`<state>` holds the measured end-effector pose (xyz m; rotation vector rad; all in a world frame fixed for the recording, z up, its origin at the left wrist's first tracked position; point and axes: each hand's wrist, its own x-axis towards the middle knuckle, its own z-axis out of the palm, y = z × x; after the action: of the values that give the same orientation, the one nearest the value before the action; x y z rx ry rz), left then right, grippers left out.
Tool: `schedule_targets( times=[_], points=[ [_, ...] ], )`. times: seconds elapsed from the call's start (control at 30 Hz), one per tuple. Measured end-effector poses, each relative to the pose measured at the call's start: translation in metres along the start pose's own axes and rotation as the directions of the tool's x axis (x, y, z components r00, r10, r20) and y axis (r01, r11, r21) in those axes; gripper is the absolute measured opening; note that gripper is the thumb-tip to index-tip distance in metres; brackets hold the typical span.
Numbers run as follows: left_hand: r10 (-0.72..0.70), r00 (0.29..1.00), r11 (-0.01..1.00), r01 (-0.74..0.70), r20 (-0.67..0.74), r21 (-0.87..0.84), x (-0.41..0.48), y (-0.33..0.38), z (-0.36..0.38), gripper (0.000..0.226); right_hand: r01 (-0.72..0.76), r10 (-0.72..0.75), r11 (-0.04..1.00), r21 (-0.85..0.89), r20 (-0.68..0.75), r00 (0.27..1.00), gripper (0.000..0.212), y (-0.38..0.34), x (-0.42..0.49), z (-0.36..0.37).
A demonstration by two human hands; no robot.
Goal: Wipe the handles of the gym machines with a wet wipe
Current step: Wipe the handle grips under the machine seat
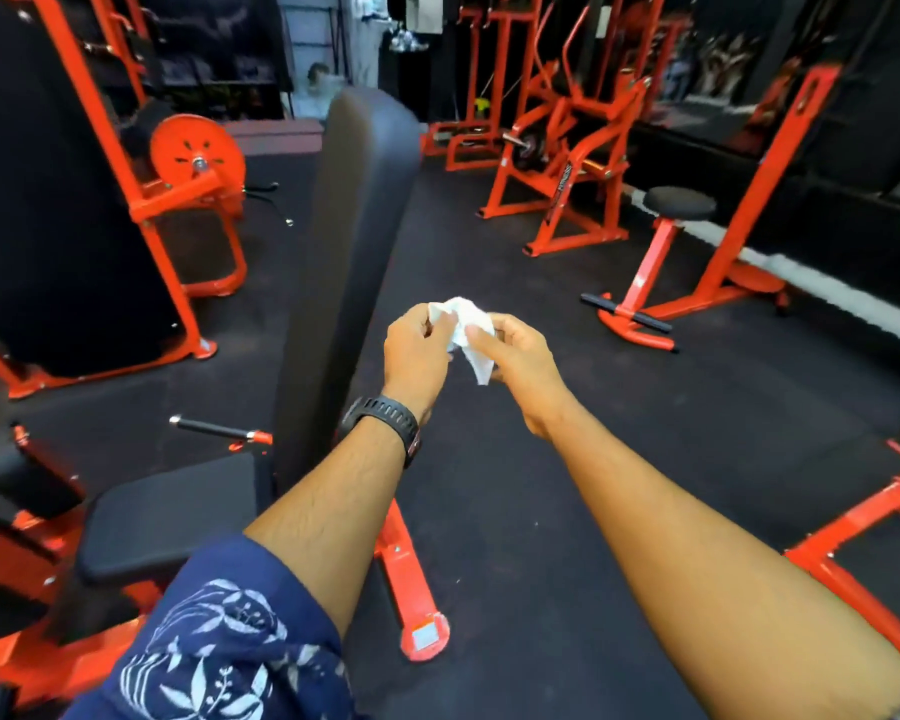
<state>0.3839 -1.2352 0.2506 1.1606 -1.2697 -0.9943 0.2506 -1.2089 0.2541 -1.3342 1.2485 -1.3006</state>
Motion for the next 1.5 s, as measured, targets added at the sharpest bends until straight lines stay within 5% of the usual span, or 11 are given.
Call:
schedule_targets(
  times=[0.33,0.73,1.0,1.23,1.5],
  points=[
    [0.035,0.998,0.999,-0.037,-0.043,-0.028,0.092,-0.005,0.108,0.010,-0.001,-0.004,0.998,-0.063,-0.077,0.997,0.018,0.013,0.121,-0.097],
    [0.042,0.976,0.998,-0.030,-0.214,0.059,0.290,-0.026,0.161,0.010,0.083,-0.078,0.995,-0.052,0.085,0.993,0.014,0.027,0.343,-0.115],
    [0.060,0.899,0.984,0.020,-0.435,0.178,0.409,-0.071,0.131,0.009,0.023,-0.048,0.997,0.076,0.353,0.934,0.023,0.063,0.500,-0.062],
    [0.045,0.692,0.962,0.163,-0.721,0.218,0.493,-0.114,0.088,0.010,-0.014,-0.042,0.997,0.082,0.644,0.764,0.015,0.096,0.620,0.028],
    [-0.023,0.337,0.940,0.328,-0.941,0.095,0.527,-0.160,0.003,0.012,0.007,-0.043,0.999,0.044,0.914,0.404,0.022,0.129,0.679,0.172]
  ],
)
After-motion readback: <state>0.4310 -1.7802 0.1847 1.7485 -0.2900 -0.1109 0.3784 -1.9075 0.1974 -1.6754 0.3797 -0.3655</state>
